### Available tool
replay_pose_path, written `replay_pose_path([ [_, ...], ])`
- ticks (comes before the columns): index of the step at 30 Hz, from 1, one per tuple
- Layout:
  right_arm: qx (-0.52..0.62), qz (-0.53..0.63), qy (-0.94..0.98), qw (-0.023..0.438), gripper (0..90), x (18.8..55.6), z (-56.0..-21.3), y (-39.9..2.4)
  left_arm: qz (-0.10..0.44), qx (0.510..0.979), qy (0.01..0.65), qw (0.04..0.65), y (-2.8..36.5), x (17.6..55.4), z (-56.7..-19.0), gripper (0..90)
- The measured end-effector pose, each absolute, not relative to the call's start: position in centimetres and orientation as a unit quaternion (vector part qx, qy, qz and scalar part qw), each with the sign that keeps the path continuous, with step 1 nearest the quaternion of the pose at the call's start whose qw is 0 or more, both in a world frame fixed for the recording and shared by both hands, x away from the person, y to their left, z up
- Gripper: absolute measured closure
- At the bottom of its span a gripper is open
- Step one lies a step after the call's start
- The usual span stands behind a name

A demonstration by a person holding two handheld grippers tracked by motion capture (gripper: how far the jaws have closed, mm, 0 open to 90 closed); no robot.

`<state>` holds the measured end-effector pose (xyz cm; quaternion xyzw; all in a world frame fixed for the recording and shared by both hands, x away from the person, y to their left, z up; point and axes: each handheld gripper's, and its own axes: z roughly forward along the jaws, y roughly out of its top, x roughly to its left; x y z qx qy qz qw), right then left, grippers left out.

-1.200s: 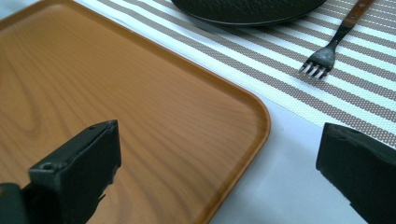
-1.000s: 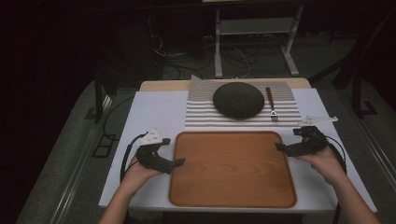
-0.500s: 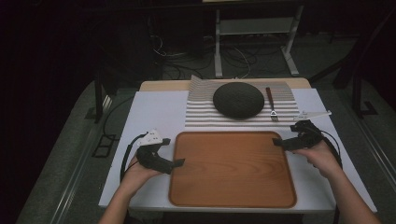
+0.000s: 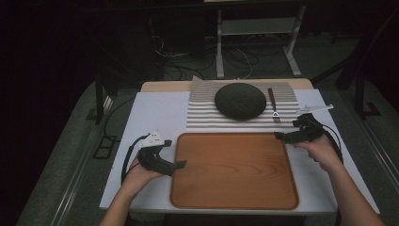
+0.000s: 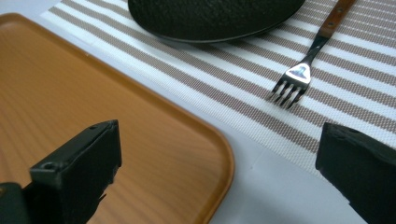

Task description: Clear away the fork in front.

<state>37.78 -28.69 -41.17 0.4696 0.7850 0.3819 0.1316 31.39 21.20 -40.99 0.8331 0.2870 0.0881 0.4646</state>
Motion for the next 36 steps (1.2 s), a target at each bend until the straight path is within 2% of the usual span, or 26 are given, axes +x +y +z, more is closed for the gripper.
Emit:
replay_pose_path([
  [31, 0.494, 0.356, 0.783, 0.129, 0.4, 43.8, -41.1, -28.6, 0.088, 0.832, 0.29, 0.465, 21.2, 31.4, -41.0, 0.0],
  [36, 0.5, 0.344, 0.784, 0.13, 3.9, 44.7, -41.1, -28.6, 0.088, 0.832, 0.289, 0.465, 21.2, 31.4, -41.0, 0.0],
])
